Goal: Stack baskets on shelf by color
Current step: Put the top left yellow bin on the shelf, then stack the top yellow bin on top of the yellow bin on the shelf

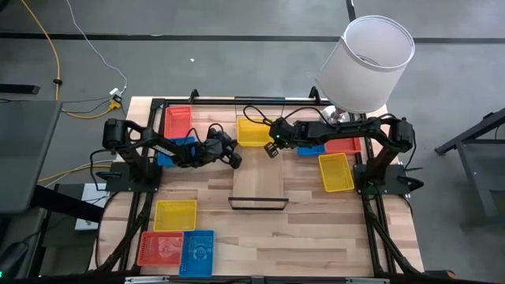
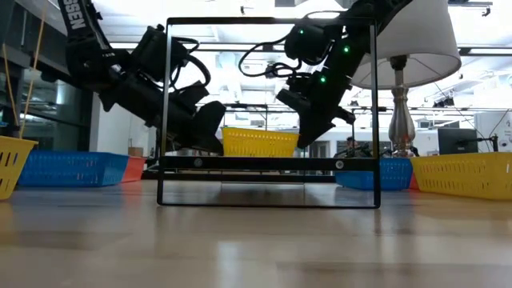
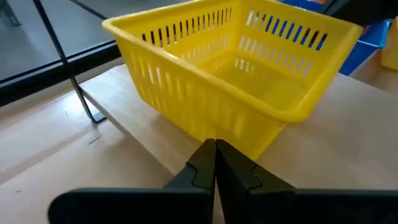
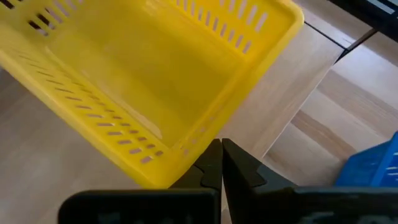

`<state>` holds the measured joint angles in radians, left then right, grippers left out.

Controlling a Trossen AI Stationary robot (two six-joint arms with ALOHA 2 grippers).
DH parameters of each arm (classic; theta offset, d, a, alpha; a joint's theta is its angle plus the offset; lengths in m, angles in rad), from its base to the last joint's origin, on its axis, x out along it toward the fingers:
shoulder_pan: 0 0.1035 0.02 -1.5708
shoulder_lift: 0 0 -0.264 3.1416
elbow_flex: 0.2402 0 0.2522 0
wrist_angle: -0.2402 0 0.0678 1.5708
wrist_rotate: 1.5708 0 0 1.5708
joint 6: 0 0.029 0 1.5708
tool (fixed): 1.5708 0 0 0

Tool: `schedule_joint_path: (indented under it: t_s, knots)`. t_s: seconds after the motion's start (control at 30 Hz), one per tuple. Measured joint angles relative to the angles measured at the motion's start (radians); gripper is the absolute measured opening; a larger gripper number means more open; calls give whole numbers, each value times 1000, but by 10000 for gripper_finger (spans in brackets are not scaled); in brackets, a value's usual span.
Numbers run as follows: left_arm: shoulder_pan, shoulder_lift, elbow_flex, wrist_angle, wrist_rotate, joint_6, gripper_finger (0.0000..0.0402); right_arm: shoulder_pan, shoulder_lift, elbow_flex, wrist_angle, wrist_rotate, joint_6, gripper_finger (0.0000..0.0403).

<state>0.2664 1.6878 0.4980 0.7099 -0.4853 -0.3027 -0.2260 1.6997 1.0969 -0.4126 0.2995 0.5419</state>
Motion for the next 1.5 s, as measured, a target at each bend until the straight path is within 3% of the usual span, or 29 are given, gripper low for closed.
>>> schedule_joint_path:
  t_s: [0.63, 0.87, 1.1, 1.37, 1.5]
  knots:
    - [8, -5, 0, -20, 33, 5, 0, -1, -158, 0, -153, 74, -19, 0]
    - [0, -192, 0, -299, 93, 18, 0, 37, -235, 1, -431, 125, -8, 0]
    - [-101, -470, -12, -469, 93, 18, 0, 211, -342, 1, -671, 206, 172, 0]
    - [-324, -702, -117, -305, 86, 56, 0, 564, -410, 1, -832, 213, 471, 0]
    - [-401, -787, -129, -266, 86, 102, 0, 720, -410, 1, -820, 113, 548, 0]
